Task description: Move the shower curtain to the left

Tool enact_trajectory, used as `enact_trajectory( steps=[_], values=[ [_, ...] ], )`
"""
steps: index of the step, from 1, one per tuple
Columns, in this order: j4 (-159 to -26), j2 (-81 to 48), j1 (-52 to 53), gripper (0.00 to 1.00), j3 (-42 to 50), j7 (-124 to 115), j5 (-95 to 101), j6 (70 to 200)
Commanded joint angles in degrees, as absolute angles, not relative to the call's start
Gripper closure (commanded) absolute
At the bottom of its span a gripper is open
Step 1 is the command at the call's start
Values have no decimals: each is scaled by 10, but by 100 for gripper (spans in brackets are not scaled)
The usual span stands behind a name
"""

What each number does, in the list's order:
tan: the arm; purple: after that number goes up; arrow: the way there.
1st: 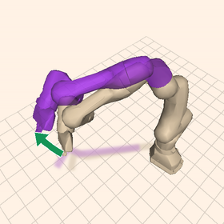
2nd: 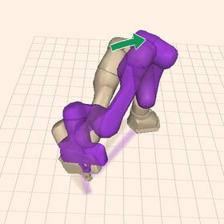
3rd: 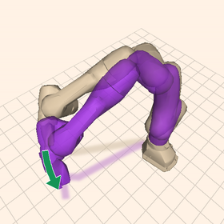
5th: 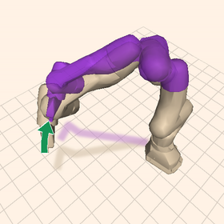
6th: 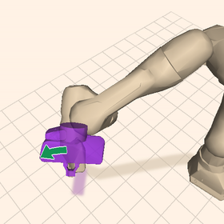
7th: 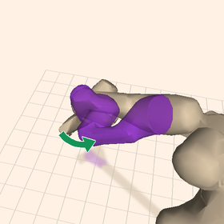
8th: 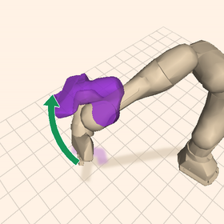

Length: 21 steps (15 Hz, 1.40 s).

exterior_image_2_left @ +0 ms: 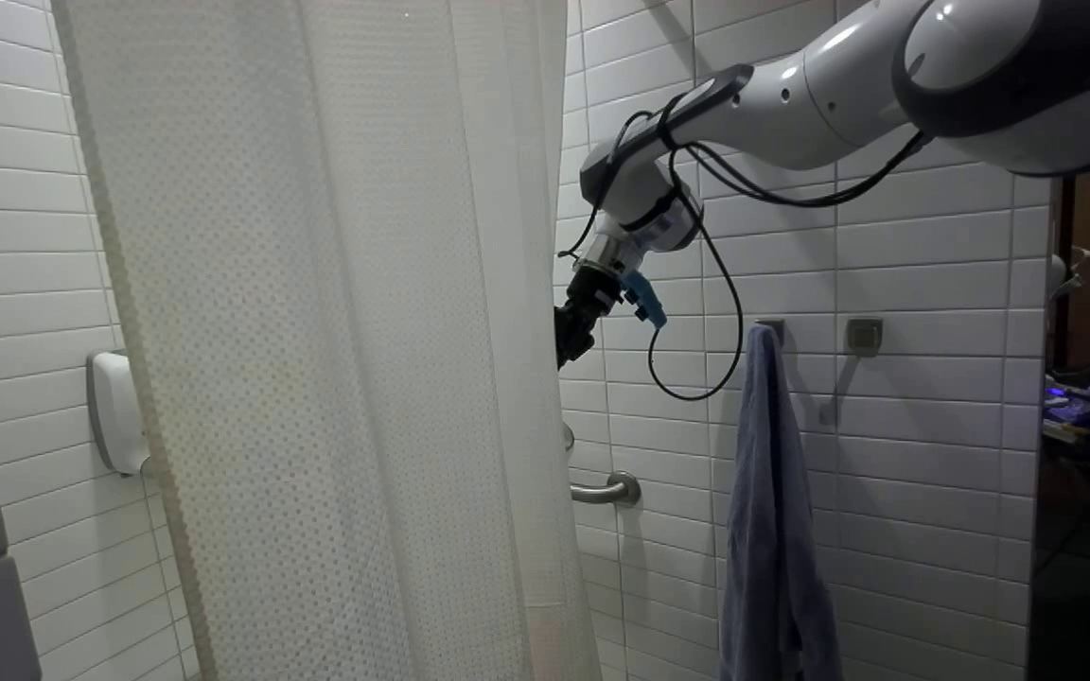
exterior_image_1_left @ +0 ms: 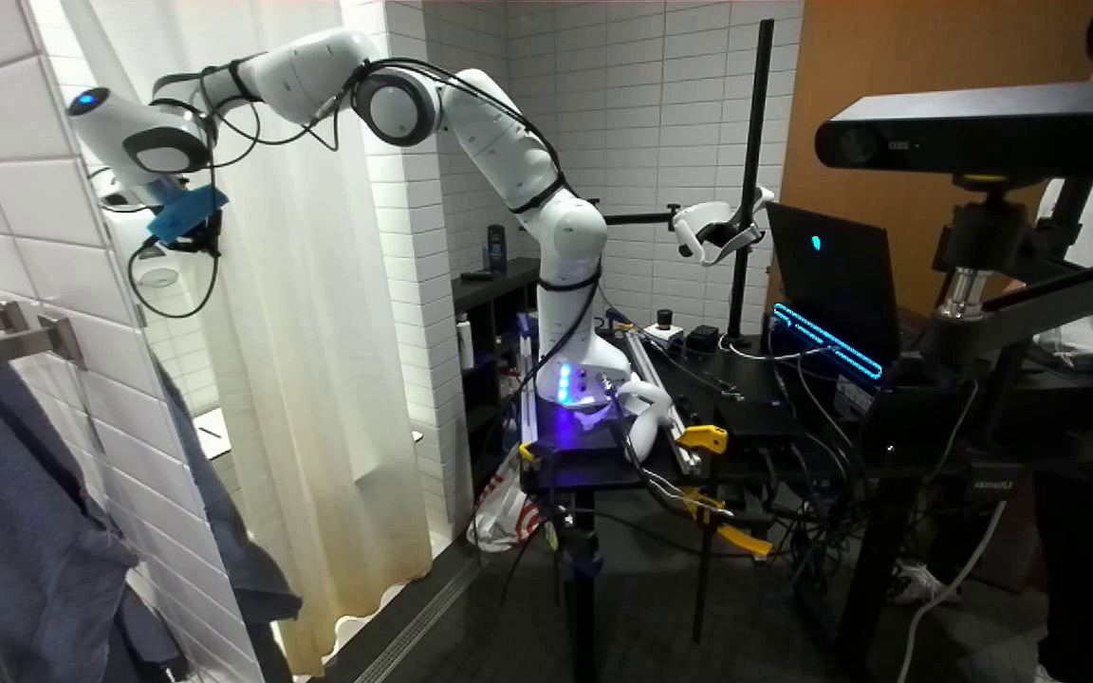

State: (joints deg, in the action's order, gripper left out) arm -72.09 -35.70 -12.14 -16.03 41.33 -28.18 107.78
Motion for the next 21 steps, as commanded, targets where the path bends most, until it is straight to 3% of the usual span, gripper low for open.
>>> enact_trajectory(
  steps=[1,21],
  values=[
    [-727,-353,-108,100,-147,423,-295,1076],
    [-770,-339,-39,100,-166,474,-382,1005]
  ],
)
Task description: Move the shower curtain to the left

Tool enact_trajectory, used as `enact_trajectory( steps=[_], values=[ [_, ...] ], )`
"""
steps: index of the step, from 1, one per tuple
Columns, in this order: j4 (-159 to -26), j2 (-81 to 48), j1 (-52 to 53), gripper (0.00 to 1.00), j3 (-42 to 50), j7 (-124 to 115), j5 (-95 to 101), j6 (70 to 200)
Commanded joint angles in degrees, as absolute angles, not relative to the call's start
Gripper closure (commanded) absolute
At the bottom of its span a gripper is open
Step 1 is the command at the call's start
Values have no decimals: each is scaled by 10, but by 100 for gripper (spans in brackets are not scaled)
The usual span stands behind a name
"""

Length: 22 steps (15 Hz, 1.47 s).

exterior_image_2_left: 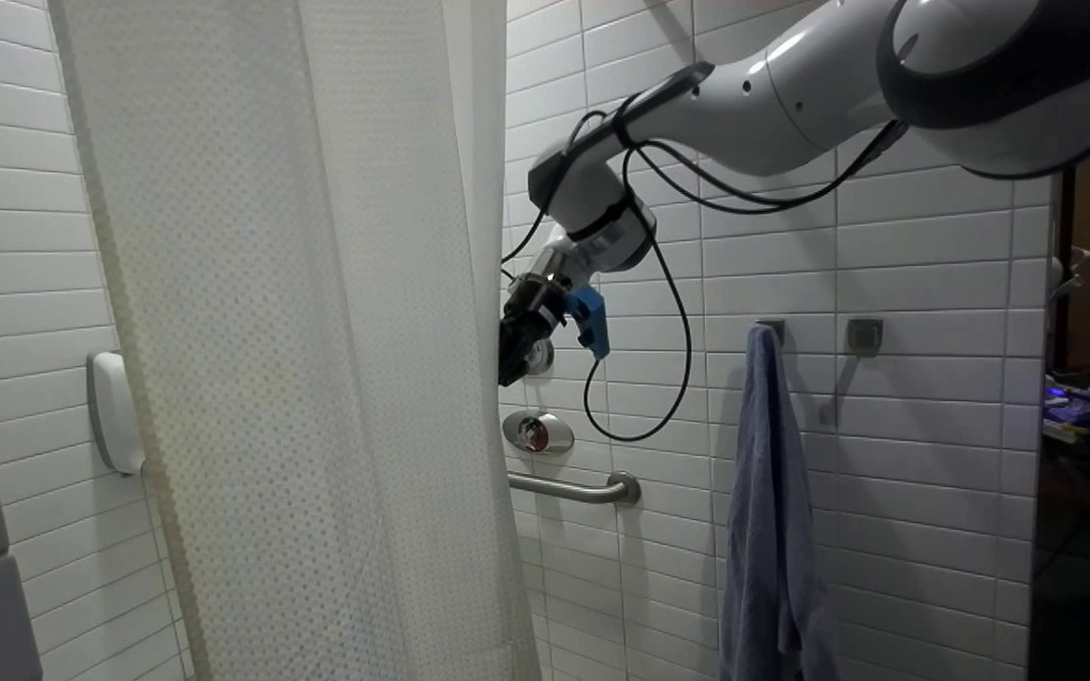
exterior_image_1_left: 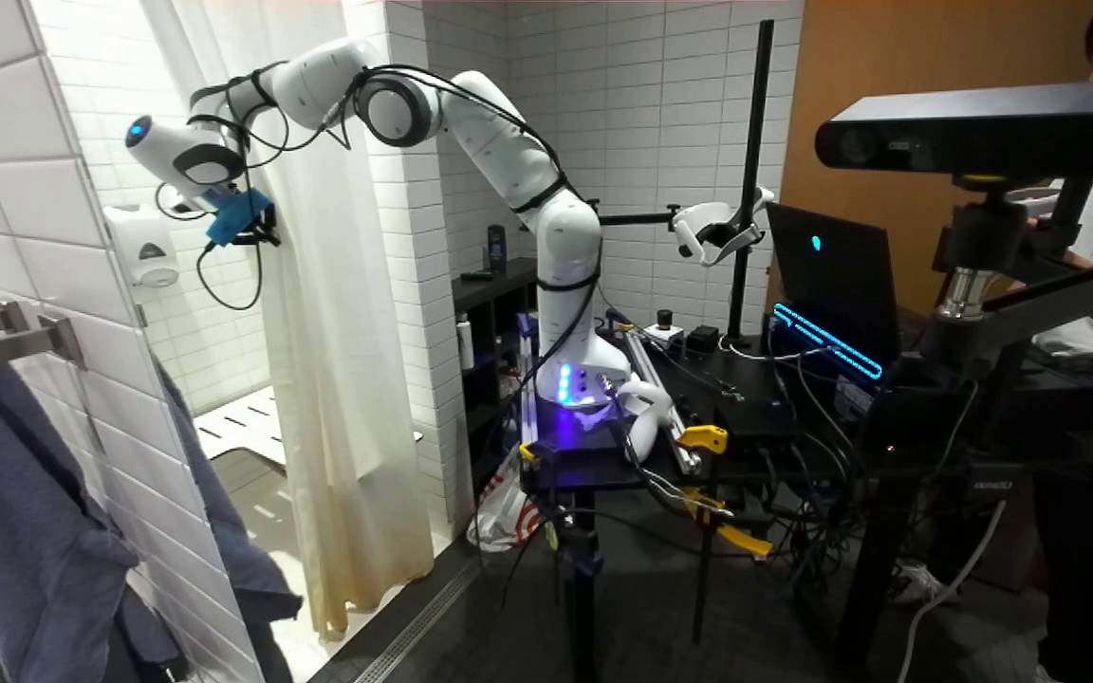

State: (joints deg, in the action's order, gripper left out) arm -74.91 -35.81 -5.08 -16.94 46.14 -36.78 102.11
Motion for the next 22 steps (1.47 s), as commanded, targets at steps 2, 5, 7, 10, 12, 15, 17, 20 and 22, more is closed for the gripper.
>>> enact_trajectory(
  steps=[2,5,7,10,12,15,17,20,22],
  values=[
    [-770,-340,-29,100,-166,477,-385,994],
    [-769,-342,-14,100,-168,476,-388,985],
    [-770,-343,-5,100,-169,477,-391,982],
    [-773,-344,7,100,-171,477,-399,979],
    [-777,-345,13,100,-173,478,-407,978],
    [-780,-345,23,100,-174,480,-415,972],
    [-783,-345,28,100,-176,481,-421,969],
    [-786,-346,36,100,-177,482,-430,968],
    [-789,-346,42,100,-178,484,-437,967]
  ],
)
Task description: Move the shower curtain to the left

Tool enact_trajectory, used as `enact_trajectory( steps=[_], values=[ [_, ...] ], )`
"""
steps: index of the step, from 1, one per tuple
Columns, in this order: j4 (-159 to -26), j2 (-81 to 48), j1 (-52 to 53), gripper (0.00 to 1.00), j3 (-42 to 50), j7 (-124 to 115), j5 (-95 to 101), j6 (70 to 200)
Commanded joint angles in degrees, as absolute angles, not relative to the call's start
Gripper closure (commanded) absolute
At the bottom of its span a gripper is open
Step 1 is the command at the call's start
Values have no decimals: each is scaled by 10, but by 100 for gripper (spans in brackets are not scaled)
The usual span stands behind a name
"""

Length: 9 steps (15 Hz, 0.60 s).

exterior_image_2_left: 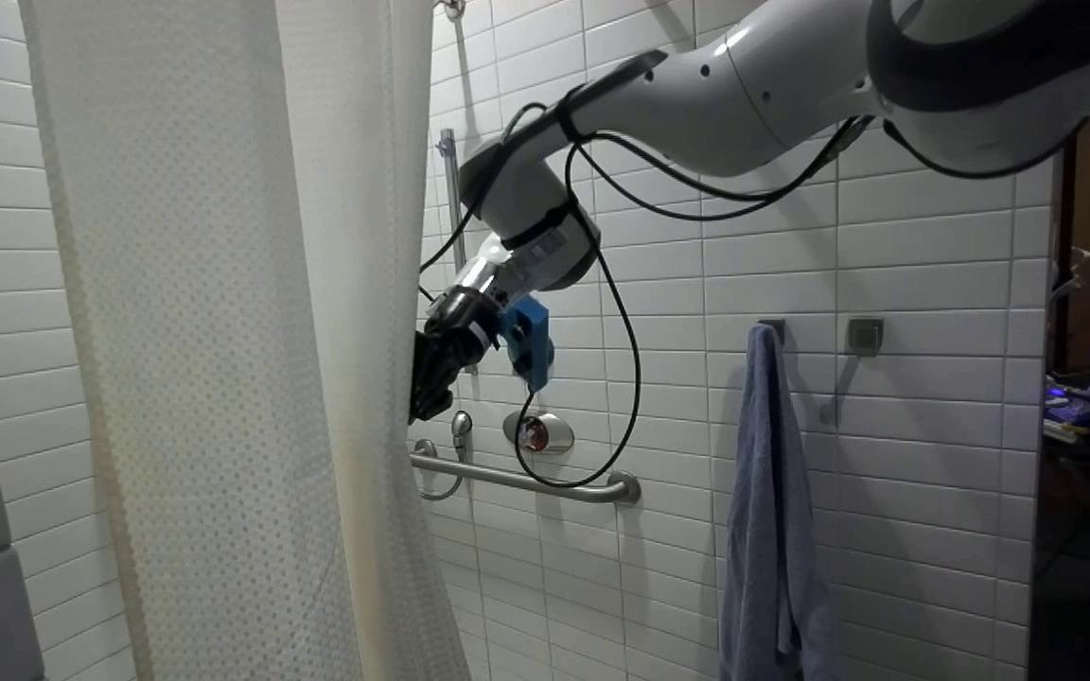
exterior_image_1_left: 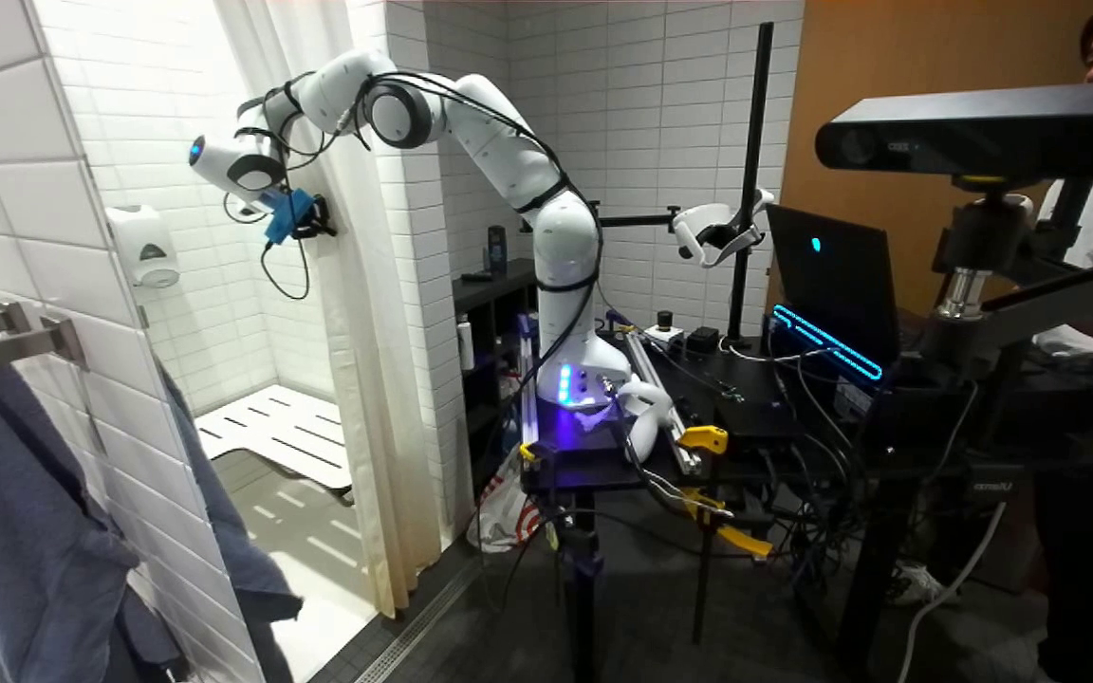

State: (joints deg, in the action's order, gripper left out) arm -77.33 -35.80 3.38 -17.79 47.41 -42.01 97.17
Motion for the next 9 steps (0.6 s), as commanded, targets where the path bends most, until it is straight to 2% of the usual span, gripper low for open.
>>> enact_trajectory(
  steps=[1,9],
  values=[
    [-787,-348,45,100,-178,484,-440,967],
    [-786,-354,72,100,-183,483,-457,964]
  ],
)
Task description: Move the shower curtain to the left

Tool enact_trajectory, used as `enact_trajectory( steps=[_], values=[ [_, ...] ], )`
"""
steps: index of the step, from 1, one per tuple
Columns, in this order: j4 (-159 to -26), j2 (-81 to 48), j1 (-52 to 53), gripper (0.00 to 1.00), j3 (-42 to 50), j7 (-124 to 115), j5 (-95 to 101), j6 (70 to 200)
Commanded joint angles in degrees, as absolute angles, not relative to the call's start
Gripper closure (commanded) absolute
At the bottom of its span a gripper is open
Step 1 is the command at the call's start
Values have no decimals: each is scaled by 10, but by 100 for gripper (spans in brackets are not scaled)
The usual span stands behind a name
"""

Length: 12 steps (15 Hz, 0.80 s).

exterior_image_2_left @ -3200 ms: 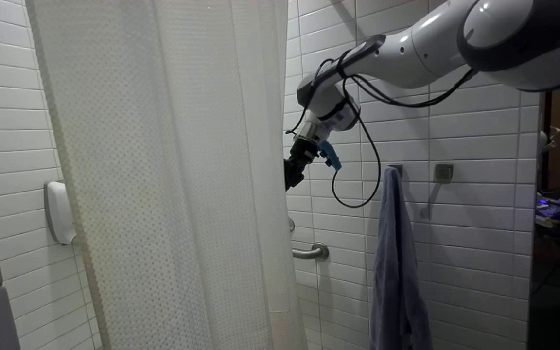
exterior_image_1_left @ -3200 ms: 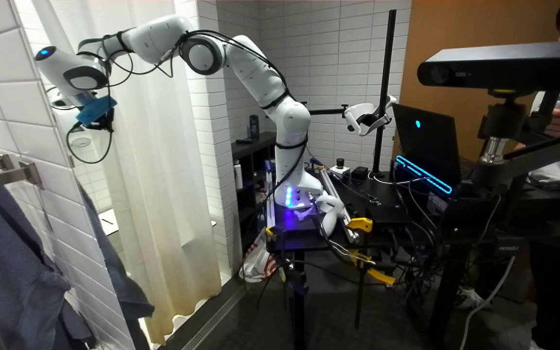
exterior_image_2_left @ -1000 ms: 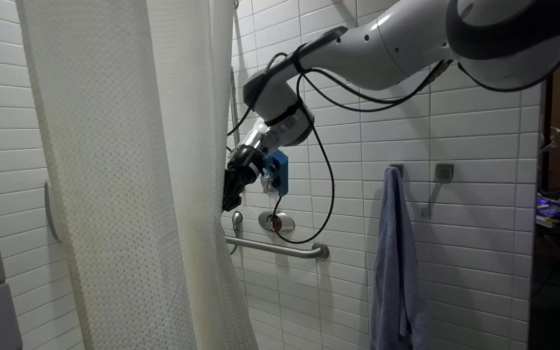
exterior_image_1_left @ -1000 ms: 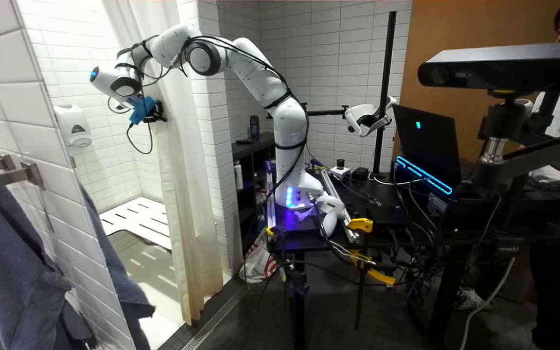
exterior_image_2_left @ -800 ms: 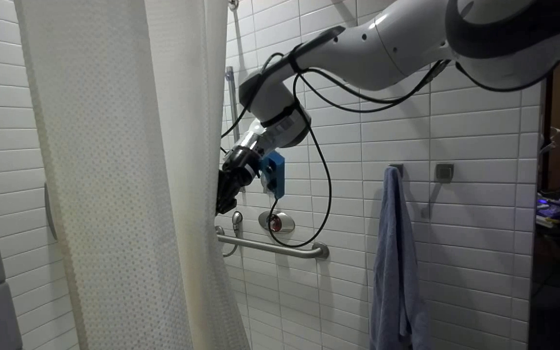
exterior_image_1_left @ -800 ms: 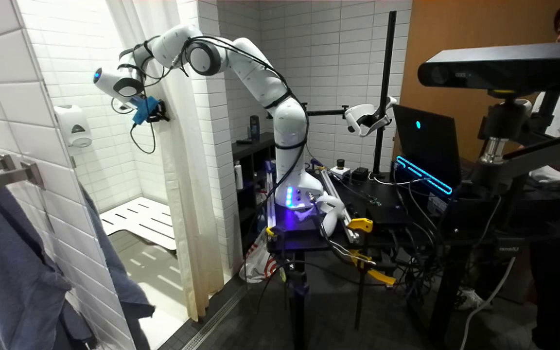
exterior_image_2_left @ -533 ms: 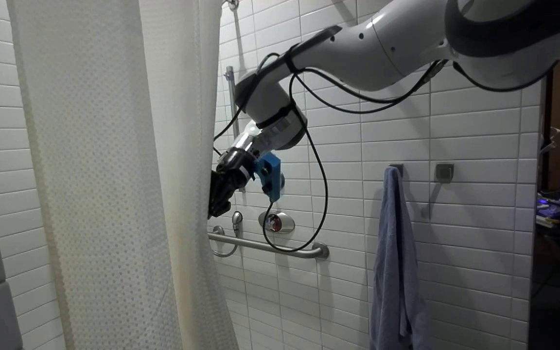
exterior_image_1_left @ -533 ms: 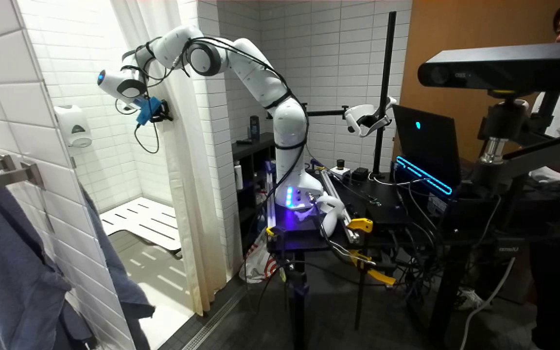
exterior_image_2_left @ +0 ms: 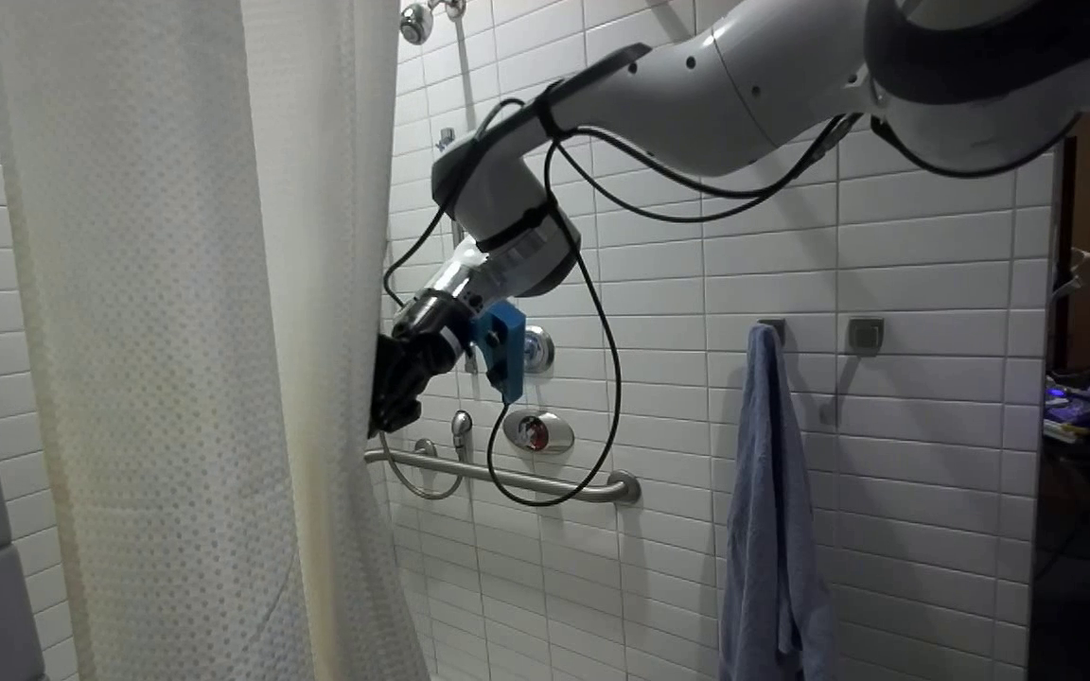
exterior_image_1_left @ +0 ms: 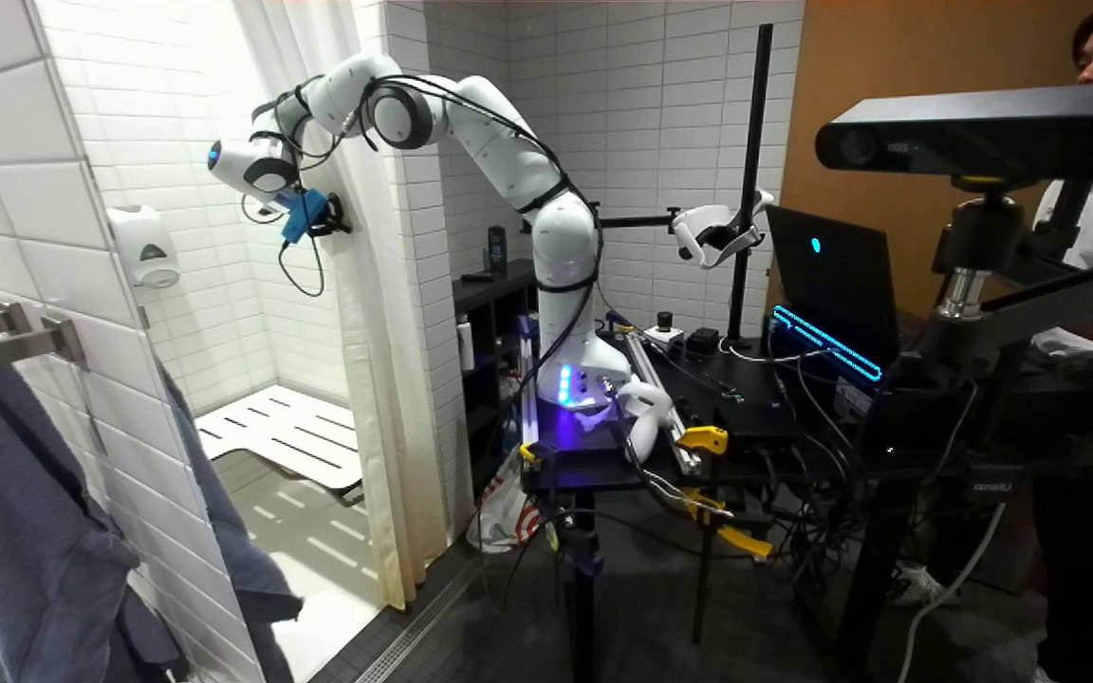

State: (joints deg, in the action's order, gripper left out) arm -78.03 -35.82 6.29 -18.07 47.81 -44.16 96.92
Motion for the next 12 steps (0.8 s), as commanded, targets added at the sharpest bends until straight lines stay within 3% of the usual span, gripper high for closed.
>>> enact_trajectory(
  steps=[1,12],
  values=[
    [-786,-354,74,100,-184,483,-458,963],
    [-789,-358,97,100,-192,486,-481,938]
  ],
)
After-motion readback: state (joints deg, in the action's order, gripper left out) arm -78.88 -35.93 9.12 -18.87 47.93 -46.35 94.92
